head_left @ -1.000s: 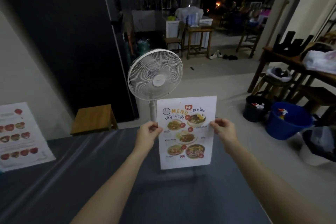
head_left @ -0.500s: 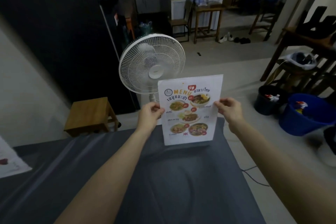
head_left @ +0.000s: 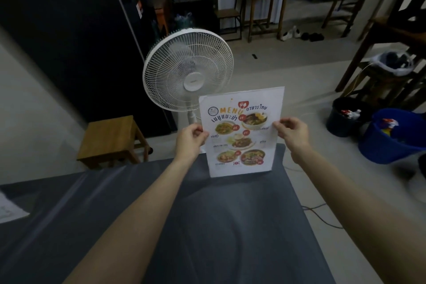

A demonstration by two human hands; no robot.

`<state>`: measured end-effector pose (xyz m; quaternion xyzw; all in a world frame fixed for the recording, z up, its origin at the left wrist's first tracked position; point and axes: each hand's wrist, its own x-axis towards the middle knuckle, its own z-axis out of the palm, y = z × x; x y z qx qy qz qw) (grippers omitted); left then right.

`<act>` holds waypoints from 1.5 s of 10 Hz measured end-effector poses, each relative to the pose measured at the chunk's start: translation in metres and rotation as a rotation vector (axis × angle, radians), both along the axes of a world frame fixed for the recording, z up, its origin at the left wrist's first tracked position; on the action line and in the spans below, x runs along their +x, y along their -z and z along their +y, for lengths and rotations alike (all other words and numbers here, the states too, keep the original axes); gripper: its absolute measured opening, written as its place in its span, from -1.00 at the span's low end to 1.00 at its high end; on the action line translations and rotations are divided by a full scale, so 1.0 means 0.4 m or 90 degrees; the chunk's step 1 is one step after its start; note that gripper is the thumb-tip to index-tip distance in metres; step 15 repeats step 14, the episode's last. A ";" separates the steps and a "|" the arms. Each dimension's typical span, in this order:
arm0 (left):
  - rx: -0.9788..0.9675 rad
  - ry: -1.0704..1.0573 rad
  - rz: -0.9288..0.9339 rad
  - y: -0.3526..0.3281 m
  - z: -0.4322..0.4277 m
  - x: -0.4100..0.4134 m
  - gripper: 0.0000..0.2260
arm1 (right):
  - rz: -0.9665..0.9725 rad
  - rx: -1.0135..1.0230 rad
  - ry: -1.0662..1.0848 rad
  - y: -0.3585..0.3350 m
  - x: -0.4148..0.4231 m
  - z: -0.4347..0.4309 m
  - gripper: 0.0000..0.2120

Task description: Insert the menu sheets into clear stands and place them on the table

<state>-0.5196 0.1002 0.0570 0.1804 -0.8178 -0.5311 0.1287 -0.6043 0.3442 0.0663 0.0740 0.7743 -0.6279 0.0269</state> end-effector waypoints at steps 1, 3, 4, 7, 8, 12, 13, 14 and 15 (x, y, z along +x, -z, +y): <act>-0.050 0.017 -0.014 -0.005 -0.002 0.001 -0.96 | 0.004 0.015 -0.002 0.007 -0.011 -0.003 -0.86; -0.085 -0.002 -0.004 0.005 0.002 0.004 -0.92 | -0.009 0.030 -0.012 0.028 -0.026 0.004 -0.80; -0.068 -0.012 -0.022 0.004 0.001 -0.004 -0.91 | -0.014 0.037 -0.015 0.021 -0.026 -0.002 -0.79; -0.040 0.011 -0.068 0.010 0.008 0.025 -0.82 | 0.007 0.060 -0.036 -0.001 0.043 0.008 -0.66; -0.066 -0.008 -0.103 0.020 -0.004 0.062 -0.77 | 0.013 0.118 -0.047 0.009 0.090 0.011 -0.65; -0.193 0.048 -0.176 -0.046 -0.140 0.389 -0.69 | 0.110 0.297 -0.260 -0.056 0.391 -0.193 -0.62; -0.232 0.068 -0.194 -0.096 -0.199 0.487 -0.64 | 0.182 0.458 -0.354 -0.099 0.483 -0.277 -0.55; -0.312 0.112 -0.221 -0.125 -0.257 0.582 -0.58 | 0.199 0.575 -0.431 -0.124 0.593 -0.361 -0.50; -0.312 0.112 -0.221 -0.125 -0.257 0.582 -0.58 | 0.199 0.575 -0.431 -0.124 0.593 -0.361 -0.50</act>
